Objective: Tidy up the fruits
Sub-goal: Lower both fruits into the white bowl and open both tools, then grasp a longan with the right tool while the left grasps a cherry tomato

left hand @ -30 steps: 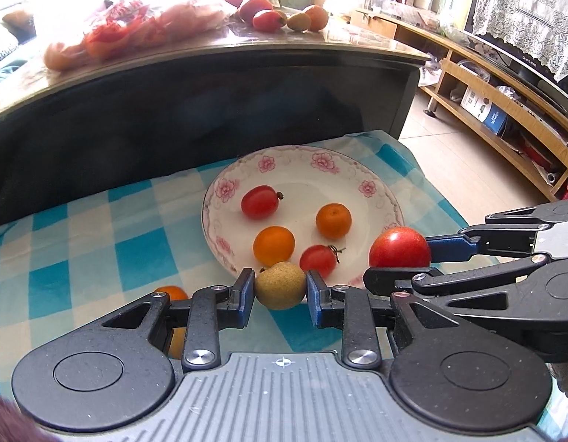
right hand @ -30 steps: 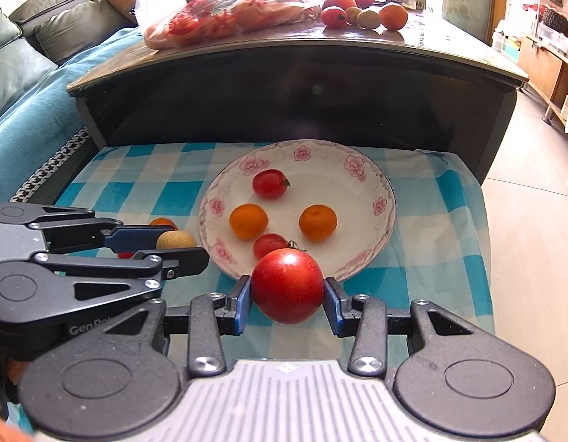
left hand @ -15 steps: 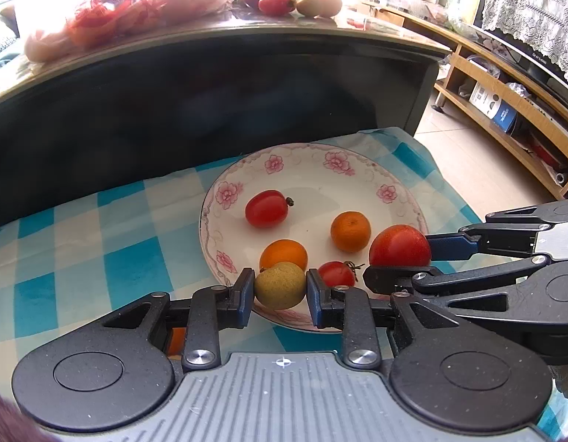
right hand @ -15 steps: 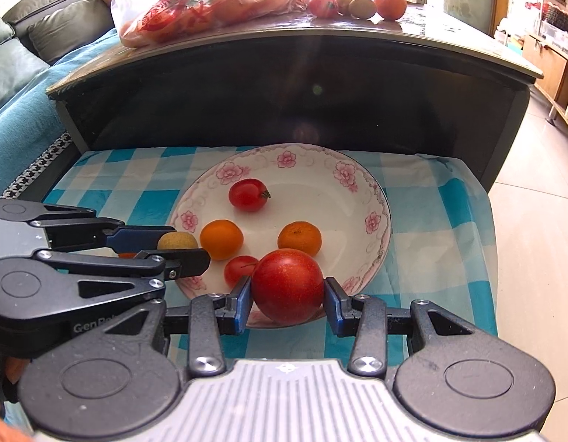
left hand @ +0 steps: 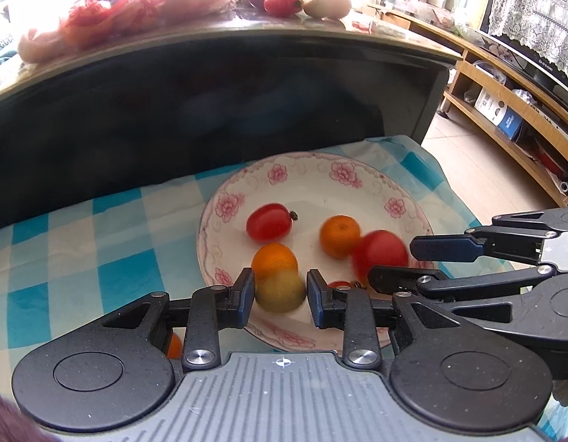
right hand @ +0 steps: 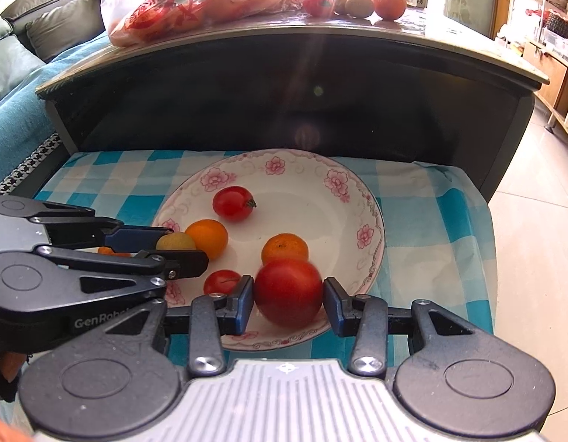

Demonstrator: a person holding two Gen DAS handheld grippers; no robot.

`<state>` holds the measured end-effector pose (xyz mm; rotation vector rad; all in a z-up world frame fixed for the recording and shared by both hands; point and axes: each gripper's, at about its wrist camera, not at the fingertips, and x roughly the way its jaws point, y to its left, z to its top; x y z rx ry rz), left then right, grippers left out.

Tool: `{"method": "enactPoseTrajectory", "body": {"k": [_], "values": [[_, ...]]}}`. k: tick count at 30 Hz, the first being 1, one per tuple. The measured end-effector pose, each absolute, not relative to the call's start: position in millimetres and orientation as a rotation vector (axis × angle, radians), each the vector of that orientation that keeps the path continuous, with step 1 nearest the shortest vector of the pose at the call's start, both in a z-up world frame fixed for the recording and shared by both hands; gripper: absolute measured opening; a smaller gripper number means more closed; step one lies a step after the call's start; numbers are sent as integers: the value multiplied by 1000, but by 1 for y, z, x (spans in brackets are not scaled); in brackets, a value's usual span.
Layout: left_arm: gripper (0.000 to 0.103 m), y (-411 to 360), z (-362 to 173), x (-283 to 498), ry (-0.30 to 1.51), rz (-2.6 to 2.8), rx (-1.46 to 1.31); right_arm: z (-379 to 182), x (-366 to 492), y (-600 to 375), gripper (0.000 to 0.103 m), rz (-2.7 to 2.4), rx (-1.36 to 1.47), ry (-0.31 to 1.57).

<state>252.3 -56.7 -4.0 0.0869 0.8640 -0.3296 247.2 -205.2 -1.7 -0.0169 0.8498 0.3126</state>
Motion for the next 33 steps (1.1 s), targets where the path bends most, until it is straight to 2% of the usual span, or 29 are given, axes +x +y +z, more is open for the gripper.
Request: {"method": "enactPoseTrajectory", "body": {"k": [8,21,33], "values": [[45,-53,13,251,829,-325,71,10,245,-208,44,318,1,812],[45,-35,46,226,766,-304,100,44,229,-200,44,343,24,737],[48,17,40,189,839,-255,118,47,201,-150,44,482,-1,771]]}}
